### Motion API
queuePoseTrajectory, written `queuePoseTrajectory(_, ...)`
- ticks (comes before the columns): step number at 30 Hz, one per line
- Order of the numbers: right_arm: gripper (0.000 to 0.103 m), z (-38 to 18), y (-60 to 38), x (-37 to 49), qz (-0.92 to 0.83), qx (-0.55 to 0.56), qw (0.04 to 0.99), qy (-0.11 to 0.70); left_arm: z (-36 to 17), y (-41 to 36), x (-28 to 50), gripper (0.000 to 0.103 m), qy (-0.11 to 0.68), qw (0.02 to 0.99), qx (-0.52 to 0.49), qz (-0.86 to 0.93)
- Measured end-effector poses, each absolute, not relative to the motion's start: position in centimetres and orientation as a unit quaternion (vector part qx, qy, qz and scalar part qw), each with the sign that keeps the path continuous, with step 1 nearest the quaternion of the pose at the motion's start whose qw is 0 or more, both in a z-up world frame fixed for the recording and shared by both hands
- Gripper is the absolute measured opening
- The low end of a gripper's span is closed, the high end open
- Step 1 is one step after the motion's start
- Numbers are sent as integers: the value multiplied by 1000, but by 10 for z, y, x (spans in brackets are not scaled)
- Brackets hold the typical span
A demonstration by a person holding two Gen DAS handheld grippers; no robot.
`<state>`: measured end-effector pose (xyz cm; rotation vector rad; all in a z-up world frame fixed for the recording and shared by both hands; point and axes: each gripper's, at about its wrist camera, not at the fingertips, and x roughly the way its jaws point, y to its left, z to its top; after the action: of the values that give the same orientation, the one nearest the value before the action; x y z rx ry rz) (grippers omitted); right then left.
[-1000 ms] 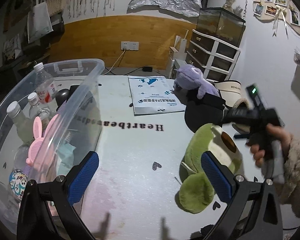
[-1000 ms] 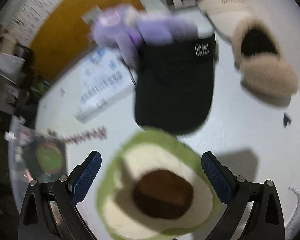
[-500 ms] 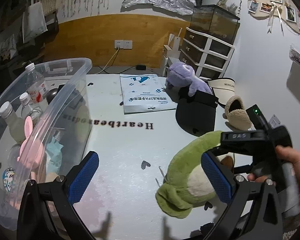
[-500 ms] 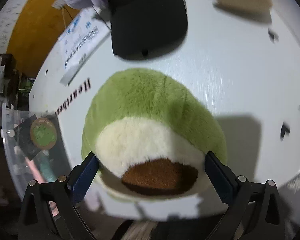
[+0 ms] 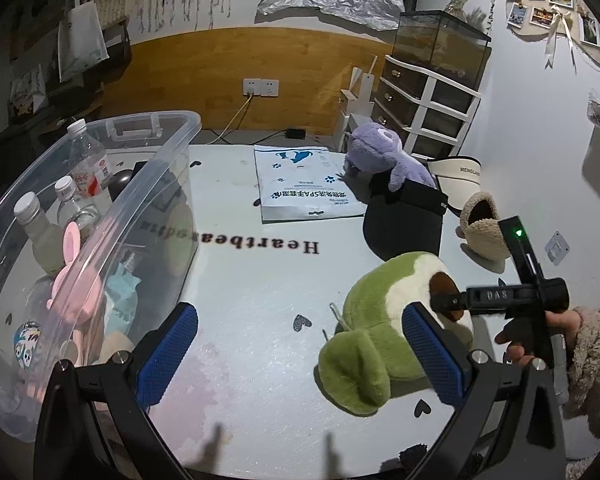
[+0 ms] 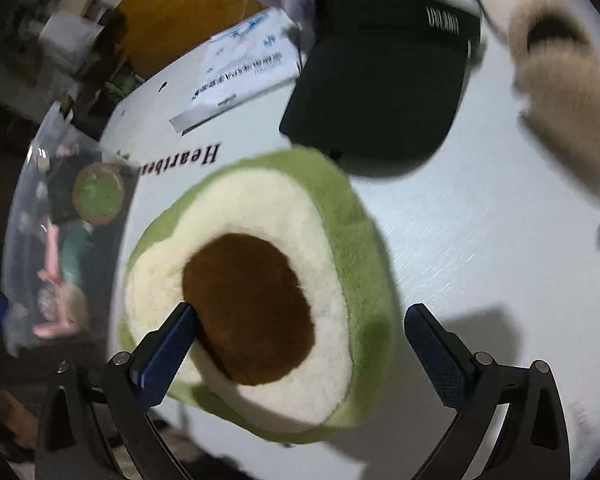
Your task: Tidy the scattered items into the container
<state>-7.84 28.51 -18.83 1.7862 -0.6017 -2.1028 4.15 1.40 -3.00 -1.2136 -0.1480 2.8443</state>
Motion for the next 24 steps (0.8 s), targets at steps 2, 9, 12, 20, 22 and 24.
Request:
queuePoseTrajectory(2, 103, -209, 285, -74, -684, 648, 140, -304, -30, 14, 42, 103, -47, 21, -392, 919)
queuePoseTrajectory(9, 103, -243, 252, -26, -523, 661, 81, -532, -31, 8, 43, 103, -56, 15, -390, 919)
queuePoseTrajectory(12, 103, -249, 226, -11, -473, 671, 86, -565, -32, 5, 41, 103, -64, 14, -391, 918)
queuePoseTrajectory(20, 103, -195, 246, -1, -547, 682, 63, -481, -35, -1, 36, 103, -81, 25, -399, 913)
queuePoseTrajectory(22, 103, -168, 263, -4, -608, 656, 39, -446, -37, -4, 33, 103, -91, 34, -404, 909)
queuePoseTrajectory(24, 103, -133, 269, -12, -694, 615, 24, -373, -40, -5, 30, 103, -100, 43, -411, 905)
